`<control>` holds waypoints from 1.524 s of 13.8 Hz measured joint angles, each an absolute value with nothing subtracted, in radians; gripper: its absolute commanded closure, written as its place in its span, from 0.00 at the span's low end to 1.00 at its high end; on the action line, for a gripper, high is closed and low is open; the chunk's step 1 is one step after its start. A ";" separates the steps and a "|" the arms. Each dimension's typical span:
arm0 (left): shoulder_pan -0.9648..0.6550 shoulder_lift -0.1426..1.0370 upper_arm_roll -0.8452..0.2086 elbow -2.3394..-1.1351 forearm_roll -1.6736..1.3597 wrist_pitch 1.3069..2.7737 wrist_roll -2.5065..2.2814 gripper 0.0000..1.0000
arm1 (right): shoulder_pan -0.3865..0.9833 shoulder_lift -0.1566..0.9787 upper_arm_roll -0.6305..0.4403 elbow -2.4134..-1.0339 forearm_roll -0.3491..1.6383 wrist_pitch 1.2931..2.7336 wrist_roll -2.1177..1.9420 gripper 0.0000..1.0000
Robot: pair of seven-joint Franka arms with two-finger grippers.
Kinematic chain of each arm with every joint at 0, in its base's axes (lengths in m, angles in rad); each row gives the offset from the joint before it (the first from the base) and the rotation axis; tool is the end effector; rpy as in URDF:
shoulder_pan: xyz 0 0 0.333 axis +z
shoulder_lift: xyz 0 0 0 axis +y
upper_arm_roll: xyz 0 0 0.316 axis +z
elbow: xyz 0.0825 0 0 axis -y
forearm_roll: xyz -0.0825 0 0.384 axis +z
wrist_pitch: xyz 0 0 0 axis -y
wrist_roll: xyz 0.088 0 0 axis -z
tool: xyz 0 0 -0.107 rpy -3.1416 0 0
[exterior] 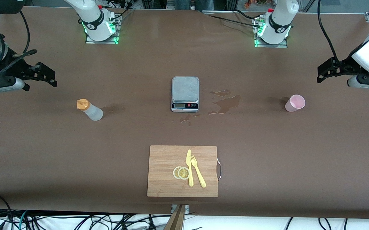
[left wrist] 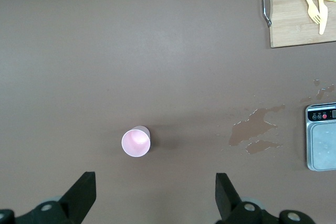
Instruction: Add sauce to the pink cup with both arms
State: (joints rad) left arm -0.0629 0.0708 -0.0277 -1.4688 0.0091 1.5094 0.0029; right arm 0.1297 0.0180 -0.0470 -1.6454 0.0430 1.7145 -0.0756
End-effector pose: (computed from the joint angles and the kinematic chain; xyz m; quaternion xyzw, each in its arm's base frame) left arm 0.5684 -0.0500 0.6272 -0.9988 0.0465 0.0149 0.0042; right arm 0.5692 0.0514 0.5918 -0.9965 -0.0765 -0.0255 0.0210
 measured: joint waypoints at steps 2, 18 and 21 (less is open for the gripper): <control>-0.063 0.074 -0.028 -1.468 0.008 1.503 0.003 0.00 | 0.130 0.018 -0.047 -1.645 0.043 1.718 -0.076 0.00; -0.052 0.088 -0.025 -1.468 -0.022 1.485 0.003 0.00 | 0.130 0.019 -0.048 -1.645 0.043 1.719 -0.076 0.00; -0.052 0.090 -0.025 -1.468 -0.022 1.483 0.003 0.00 | 0.128 0.024 -0.050 -1.646 0.042 1.718 -0.076 0.00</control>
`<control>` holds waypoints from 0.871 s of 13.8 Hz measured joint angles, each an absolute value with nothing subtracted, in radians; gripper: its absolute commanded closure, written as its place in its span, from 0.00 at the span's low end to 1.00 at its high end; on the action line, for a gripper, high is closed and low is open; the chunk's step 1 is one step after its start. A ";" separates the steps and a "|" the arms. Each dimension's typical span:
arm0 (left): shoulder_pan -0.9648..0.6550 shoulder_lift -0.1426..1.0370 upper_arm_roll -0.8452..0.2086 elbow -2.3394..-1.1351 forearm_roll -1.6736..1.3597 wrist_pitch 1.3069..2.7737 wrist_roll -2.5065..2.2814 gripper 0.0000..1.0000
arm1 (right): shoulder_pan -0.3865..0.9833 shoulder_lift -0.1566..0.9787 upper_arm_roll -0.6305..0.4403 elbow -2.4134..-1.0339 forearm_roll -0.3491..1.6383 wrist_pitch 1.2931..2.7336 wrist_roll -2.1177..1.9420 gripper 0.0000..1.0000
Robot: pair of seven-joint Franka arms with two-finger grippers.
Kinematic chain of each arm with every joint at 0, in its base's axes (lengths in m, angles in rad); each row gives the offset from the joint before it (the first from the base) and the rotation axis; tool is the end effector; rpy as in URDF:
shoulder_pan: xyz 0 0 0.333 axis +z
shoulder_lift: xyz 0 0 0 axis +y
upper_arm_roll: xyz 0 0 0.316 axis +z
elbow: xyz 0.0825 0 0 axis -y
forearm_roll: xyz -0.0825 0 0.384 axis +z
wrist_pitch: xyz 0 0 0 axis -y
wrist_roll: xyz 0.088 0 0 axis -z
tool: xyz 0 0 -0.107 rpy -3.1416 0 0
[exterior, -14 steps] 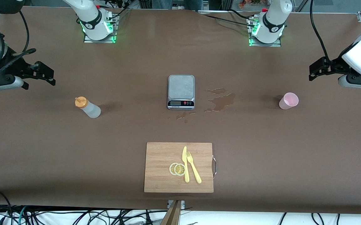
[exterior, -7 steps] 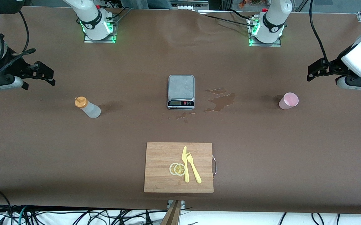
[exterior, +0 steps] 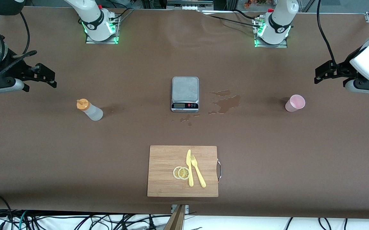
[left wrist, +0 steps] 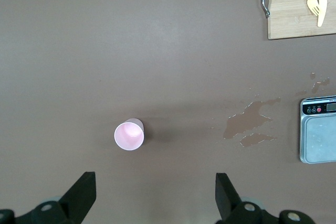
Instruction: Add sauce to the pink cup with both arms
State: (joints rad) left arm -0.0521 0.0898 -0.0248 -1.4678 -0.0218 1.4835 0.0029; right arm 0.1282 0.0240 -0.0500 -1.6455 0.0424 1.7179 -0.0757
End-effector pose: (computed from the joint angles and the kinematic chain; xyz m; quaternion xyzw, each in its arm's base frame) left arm 0.5714 -0.0458 0.6147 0.9984 -0.0404 -0.0374 0.0106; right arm 0.5713 0.0490 0.5887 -0.9967 -0.0743 -0.0242 0.0205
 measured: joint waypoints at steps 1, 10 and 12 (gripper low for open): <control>-0.052 0.090 -0.025 -1.468 -0.022 1.483 0.003 0.00 | 0.128 0.025 -0.051 -1.646 0.042 1.718 -0.076 0.00; -0.052 0.096 -0.025 -1.475 -0.022 1.464 0.003 0.00 | 0.128 0.027 -0.051 -1.645 0.042 1.718 -0.076 0.00; -0.052 0.099 -0.025 -1.476 -0.022 1.464 0.003 0.00 | 0.128 0.027 -0.051 -1.645 0.042 1.718 -0.076 0.00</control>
